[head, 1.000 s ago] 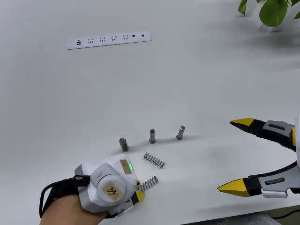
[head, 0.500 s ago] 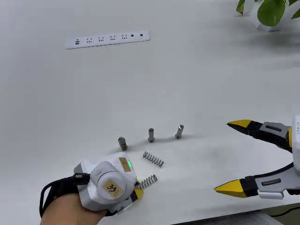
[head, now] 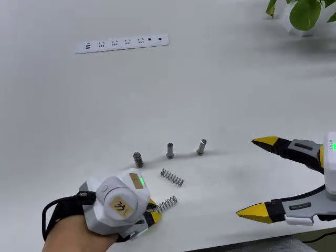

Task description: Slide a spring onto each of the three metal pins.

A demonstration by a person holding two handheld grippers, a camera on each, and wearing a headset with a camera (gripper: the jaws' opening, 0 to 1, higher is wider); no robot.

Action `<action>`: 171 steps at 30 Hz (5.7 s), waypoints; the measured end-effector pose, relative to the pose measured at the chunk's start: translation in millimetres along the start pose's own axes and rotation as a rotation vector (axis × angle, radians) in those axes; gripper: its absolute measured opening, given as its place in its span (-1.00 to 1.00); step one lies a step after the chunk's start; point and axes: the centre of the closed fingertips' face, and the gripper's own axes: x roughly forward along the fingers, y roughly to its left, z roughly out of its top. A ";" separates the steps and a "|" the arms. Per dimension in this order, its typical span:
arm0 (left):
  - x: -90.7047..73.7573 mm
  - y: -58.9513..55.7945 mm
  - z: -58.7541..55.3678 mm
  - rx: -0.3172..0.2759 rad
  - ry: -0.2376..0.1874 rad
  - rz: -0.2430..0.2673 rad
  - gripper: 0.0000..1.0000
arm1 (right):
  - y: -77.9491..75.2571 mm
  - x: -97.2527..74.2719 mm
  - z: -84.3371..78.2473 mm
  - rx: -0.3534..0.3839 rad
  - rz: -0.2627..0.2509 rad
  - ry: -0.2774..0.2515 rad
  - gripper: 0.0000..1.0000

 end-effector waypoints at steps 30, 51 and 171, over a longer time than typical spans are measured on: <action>-86.5 2.2 97.2 -0.121 -0.410 0.039 -0.80 | 28.5 12.0 114.1 0.286 0.080 -0.271 0.44; -109.2 0.7 132.6 -0.129 -0.579 0.037 -0.80 | 28.2 32.9 142.9 0.674 0.105 -0.433 -0.48; -92.1 -8.5 124.7 -0.082 -0.566 -0.026 -0.80 | 71.5 33.8 145.7 -0.515 0.565 0.327 -0.37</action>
